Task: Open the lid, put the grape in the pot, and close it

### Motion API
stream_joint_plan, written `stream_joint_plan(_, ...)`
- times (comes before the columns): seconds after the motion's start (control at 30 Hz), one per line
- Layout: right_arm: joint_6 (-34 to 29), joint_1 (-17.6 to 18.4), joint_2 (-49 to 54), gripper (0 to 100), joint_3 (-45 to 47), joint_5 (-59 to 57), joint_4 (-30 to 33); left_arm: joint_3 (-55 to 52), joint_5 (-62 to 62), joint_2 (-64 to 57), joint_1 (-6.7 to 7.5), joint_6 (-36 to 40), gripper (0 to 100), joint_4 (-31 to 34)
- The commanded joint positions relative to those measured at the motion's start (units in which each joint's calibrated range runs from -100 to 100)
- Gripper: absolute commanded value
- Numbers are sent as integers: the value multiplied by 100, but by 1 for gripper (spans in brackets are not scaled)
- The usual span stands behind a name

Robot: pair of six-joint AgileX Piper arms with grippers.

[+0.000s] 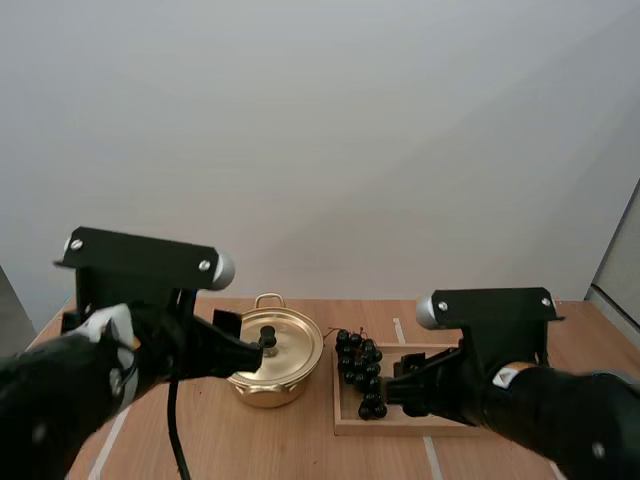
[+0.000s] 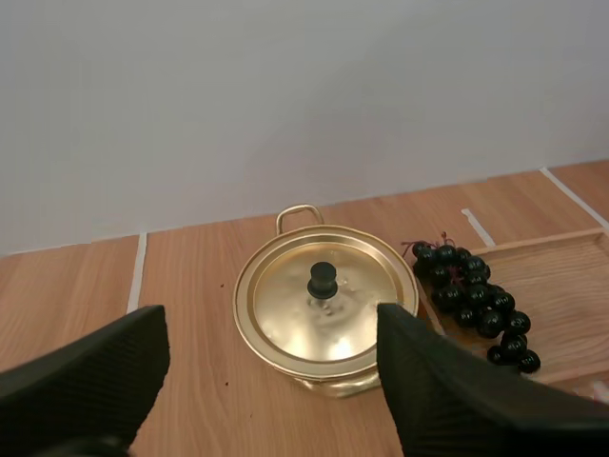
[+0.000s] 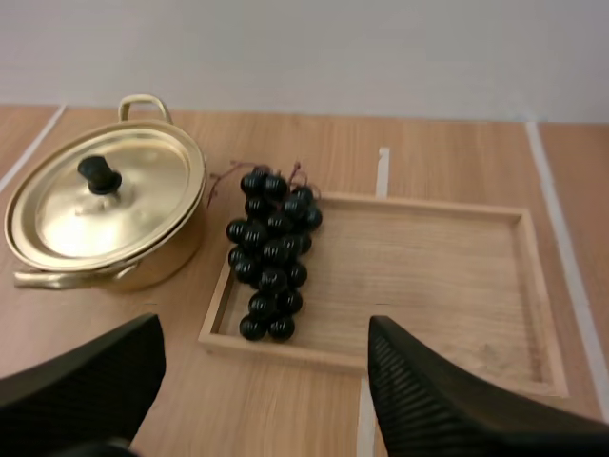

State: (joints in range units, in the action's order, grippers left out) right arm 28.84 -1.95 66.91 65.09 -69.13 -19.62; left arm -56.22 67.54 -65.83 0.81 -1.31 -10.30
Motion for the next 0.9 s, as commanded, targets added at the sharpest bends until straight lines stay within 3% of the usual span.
stream_joint_plan(0.0, 105, -18, -787, 100, -422, -332, -84, 403, 182, 882, -6, -489, 100, -143)
stream_joint_plan(0.2, 105, -18, -1657, 100, -779, -393, -108, 845, 144, 2218, -6, -1200, 100, -426)
stream_joint_plan(0.57, 146, -18, -1757, 100, -779, -370, -108, 916, -683, 4192, -6, -2307, 100, -1092)
stream_joint_plan(0.87, 146, -18, -1757, 100, -779, -353, -108, 1490, -847, 5218, 224, -2435, 100, -1070)
